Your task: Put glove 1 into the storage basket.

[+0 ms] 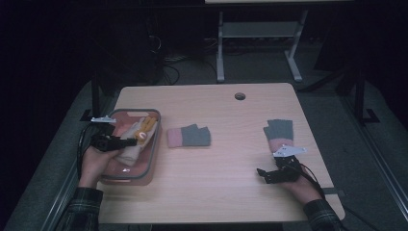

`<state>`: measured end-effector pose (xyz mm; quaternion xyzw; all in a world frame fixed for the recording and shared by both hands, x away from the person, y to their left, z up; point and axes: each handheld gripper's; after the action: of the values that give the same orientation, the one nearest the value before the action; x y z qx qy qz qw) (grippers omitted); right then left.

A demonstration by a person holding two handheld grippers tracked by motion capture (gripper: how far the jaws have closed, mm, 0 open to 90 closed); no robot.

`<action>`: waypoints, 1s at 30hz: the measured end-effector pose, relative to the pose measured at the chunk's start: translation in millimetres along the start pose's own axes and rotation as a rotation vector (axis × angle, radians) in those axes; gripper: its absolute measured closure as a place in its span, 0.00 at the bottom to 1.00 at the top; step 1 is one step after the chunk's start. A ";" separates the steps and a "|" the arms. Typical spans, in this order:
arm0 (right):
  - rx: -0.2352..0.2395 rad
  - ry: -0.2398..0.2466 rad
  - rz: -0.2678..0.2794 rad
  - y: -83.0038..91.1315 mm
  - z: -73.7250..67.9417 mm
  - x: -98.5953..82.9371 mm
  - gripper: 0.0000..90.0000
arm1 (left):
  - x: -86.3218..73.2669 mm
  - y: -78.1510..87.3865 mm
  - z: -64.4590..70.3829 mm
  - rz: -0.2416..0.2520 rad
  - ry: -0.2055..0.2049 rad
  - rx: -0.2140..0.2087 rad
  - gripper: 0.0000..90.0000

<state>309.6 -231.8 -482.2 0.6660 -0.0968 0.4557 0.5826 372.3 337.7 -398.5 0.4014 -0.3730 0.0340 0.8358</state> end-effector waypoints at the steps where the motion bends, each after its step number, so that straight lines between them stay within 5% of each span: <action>1: 0.000 0.000 0.000 0.0 0.0 0.0 0.11 | -0.1 -1.1 -1.1 -0.008 0.004 0.002 0.84; 12: 0.000 0.000 0.000 0.0 0.0 0.0 0.11 | -2.9 -18.0 -9.7 -0.109 0.041 0.020 0.76; 16: 0.000 0.000 0.000 0.0 0.0 0.0 0.11 | -4.9 -22.1 -14.5 -0.136 0.056 0.036 0.59; 23: 0.000 0.000 0.000 0.0 0.0 0.0 0.11 | -5.7 -22.3 -15.7 -0.125 0.041 0.082 0.30; 30: 0.000 0.000 0.000 0.0 0.0 0.0 0.11 | -2.7 -10.7 -11.5 -0.074 0.000 0.111 0.21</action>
<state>309.6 -231.8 -482.3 0.6659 -0.0969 0.4557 0.5828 381.0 339.2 -411.8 0.4605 -0.3554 0.0238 0.8130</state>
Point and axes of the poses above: each handheld gripper's, and its own axes: y roughly backward along the jaws, x roughly out of its top, z roughly to its right, and after that the axes turned 11 degrees about -x, right-handed
